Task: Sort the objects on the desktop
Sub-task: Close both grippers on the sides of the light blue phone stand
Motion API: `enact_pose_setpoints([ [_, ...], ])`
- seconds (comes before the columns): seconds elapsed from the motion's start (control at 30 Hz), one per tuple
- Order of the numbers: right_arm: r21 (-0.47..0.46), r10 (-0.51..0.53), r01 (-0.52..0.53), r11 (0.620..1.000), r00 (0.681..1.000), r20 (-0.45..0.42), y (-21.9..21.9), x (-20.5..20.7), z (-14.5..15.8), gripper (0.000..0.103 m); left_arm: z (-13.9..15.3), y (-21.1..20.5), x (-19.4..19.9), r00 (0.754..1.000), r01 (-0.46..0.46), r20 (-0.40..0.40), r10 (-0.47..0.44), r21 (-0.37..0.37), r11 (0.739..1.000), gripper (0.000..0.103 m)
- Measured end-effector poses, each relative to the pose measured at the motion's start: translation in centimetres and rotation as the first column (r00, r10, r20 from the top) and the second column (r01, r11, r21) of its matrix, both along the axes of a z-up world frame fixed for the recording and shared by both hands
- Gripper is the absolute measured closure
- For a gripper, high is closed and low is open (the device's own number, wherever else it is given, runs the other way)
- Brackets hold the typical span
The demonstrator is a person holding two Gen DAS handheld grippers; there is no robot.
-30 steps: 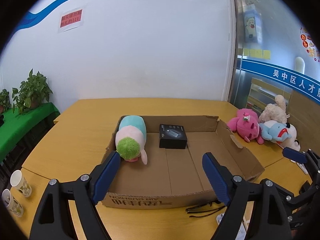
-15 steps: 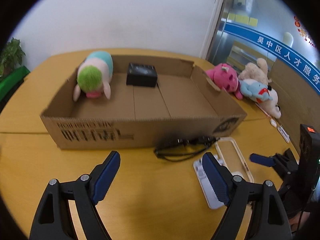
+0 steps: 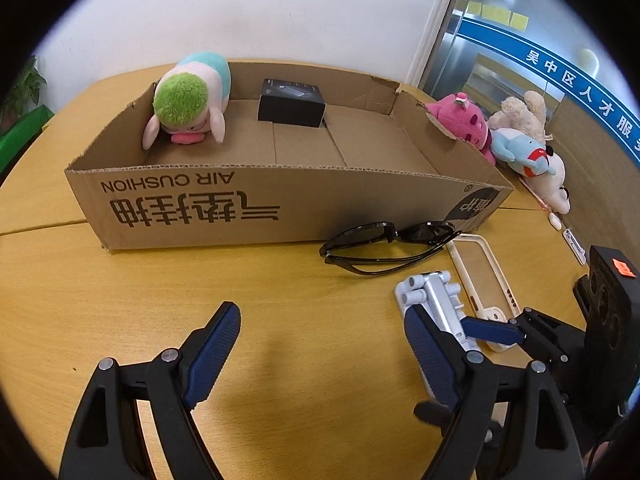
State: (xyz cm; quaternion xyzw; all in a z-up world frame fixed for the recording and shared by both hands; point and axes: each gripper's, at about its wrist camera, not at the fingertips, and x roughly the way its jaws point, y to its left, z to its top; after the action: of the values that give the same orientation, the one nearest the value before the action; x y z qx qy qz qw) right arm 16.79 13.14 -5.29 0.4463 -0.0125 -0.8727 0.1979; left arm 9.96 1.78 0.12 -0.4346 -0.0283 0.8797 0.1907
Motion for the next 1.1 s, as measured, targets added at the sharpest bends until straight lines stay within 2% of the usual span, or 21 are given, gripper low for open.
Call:
enact_pose_setpoints([
  [0.13, -0.073, 0.069, -0.069, 0.995, 0.998, -0.003, -0.7, 0.5, 0.1, 0.020, -0.7, 0.3, -0.1, 0.999, 0.013, 0.035, -0.013, -0.007, 1.000, 0.020],
  [0.27, -0.132, 0.016, -0.018, 0.991, 1.000, -0.013, 0.5, 0.7, 0.1, 0.022, -1.5, 1.0, -0.1, 0.996, 0.049, 0.079, -0.049, 0.005, 0.999, 0.020],
  [0.47, -0.085, -0.006, 0.008, 0.996, 1.000, 0.022, 0.8, 0.7, -0.9, 0.020, -2.6, 3.1, -0.7, 0.983, 0.116, 0.135, -0.124, 0.064, 0.991, 0.020],
  [0.53, -0.062, -0.014, 0.015, 0.998, 1.000, 0.006, 0.4, 0.7, -0.9, 0.019, -3.1, 3.8, -1.2, 0.976, 0.131, 0.162, -0.145, 0.092, 0.987, 0.021],
  [0.63, -0.086, -0.036, 0.036, 0.996, 0.999, 0.008, 0.5, 0.3, -1.0, 0.019, -4.0, 5.0, -1.9, 0.960, 0.160, 0.208, -0.188, 0.144, 0.976, 0.024],
  [0.73, -0.051, -0.032, 0.033, 0.998, 0.999, 0.003, 0.0, 0.0, -1.1, 0.019, -4.0, 6.1, -2.1, 0.955, 0.184, 0.209, -0.211, 0.138, 0.973, 0.028],
  [0.8, -0.020, -0.031, 0.031, 0.999, 1.000, -0.003, -0.4, 0.0, -1.2, 0.019, -4.0, 6.6, -2.0, 0.955, 0.186, 0.208, -0.209, 0.123, 0.975, 0.037],
  [0.87, 0.018, -0.031, 0.031, 0.999, 0.999, -0.009, -0.9, -0.1, -1.3, 0.020, -3.9, 6.8, -1.6, 0.967, 0.170, 0.184, -0.179, 0.062, 0.984, 0.050],
  [0.97, 0.070, -0.048, 0.049, 0.996, 0.999, -0.021, -1.5, -0.3, -1.4, 0.026, -4.0, 6.2, -1.4, 0.971, 0.147, 0.180, -0.160, 0.083, 0.986, 0.051],
  [1.1, 0.063, -0.061, 0.063, 0.996, 0.998, -0.025, -1.6, -0.5, -1.5, 0.030, -3.9, 6.1, -1.2, 0.974, 0.118, 0.189, -0.128, 0.063, 0.991, 0.051],
])
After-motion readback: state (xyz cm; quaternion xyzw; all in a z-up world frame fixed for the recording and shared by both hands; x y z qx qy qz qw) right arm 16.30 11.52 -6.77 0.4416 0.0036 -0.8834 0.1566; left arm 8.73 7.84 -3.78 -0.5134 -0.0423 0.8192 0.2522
